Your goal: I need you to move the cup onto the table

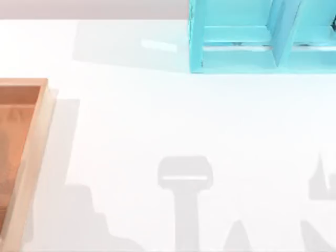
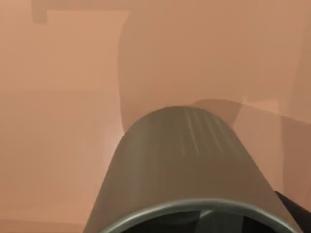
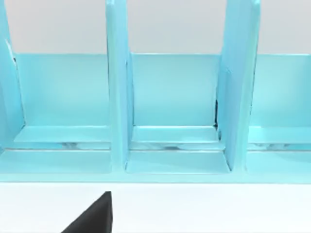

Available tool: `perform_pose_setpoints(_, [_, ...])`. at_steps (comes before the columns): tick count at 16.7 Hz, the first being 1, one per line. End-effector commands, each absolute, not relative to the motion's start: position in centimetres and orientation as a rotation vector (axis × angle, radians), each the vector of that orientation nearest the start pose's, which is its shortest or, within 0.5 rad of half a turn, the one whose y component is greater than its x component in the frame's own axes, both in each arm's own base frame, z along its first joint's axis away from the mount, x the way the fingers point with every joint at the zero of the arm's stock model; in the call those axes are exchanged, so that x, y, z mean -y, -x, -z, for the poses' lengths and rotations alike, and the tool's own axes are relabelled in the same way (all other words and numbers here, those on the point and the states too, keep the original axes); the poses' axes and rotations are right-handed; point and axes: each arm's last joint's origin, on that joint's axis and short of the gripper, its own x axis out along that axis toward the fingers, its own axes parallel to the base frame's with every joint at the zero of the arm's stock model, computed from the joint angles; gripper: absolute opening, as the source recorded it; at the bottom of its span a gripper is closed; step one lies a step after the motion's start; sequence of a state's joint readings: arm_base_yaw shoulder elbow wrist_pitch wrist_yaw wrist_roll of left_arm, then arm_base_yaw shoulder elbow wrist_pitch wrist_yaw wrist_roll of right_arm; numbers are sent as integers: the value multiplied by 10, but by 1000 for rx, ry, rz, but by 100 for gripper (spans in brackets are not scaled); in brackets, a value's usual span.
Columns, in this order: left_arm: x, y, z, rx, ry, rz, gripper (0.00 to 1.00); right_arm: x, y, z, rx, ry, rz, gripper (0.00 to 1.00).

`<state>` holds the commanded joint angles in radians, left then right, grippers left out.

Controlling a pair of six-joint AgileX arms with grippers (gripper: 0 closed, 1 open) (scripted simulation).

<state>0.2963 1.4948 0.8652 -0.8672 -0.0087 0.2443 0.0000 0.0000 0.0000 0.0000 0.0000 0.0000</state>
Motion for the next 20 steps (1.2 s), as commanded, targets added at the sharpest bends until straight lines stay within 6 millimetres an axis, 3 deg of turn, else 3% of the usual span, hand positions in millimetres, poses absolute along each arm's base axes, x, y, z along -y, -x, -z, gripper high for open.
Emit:
perform_pose_setpoints(3, [-63, -246, -195, -1439, 53, -112, 0, 1, -106, -160, 0, 0, 0, 100])
perform_pose_setpoints(6, [-35, -248, -221, -1438, 65, -104, 0, 1, -106, -160, 0, 0, 0, 100])
perform_pose_setpoints(11, [22, -227, -246, -1551, -4, -1, 0, 1, -106, -160, 0, 0, 0, 100])
perform_pose_setpoints(16, [29, -221, -249, -1570, -19, 14, 0, 1, -106, -160, 0, 0, 0, 100])
perform_pose_setpoints(20, [35, -229, -249, -1588, -19, 11, 0, 1, -106, -160, 0, 0, 0, 100])
